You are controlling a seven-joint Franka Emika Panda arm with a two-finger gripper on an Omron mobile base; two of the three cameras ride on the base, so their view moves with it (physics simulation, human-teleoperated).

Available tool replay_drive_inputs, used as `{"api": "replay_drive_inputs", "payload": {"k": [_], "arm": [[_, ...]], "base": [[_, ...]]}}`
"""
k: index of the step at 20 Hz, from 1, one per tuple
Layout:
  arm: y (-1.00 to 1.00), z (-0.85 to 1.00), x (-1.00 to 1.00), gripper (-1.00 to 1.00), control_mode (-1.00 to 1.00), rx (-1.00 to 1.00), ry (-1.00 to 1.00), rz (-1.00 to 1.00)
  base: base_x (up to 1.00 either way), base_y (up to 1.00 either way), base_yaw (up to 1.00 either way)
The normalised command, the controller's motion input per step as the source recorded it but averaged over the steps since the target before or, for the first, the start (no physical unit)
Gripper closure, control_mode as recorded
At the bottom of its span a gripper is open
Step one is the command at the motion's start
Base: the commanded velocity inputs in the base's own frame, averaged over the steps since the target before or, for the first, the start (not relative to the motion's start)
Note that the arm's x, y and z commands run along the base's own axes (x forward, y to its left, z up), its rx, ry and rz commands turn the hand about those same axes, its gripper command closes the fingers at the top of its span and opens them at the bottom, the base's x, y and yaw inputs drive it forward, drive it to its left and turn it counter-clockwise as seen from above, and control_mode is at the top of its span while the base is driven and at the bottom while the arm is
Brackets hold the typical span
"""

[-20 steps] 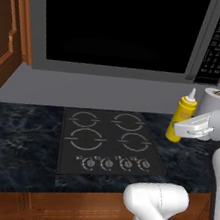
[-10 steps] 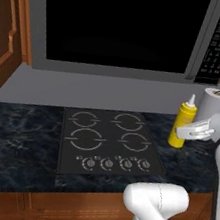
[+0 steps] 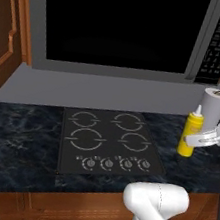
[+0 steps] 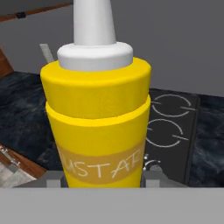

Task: Take 2 condiments from the cabinet and move them on the counter near the stove.Make sure the condiments are lined up with each other, next to each other.

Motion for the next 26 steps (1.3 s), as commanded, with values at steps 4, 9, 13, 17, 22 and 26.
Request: {"api": "replay_drive_inputs", "payload": {"k": [4, 9, 13, 17, 22, 26], "arm": [[-0.55, -0.46, 0.18, 1.00, -1.00, -0.05, 0.00, -0.03], [-0.52, -0.46, 0.21, 1.00, -1.00, -0.03, 0.00, -0.02], [-0.40, -0.39, 0.23, 1.00, -1.00, -0.05, 0.00, -0.01], [-0.26, -0.41, 0.25, 1.00, -1.00, -0.11, 0.05, 0.00], [-0.10, -0.29, 0.17, 1.00, -1.00, -0.01, 0.03, 0.00], [-0.11, -0.31, 0.10, 1.00, -1.00, 0.00, 0.00, 0.00]], "base": [[0.00, 0.00, 0.00], [0.00, 0.00, 0.00], [0.00, 0.00, 0.00], [0.00, 0.00, 0.00], [0.00, 0.00, 0.00], [0.00, 0.00, 0.00]]}}
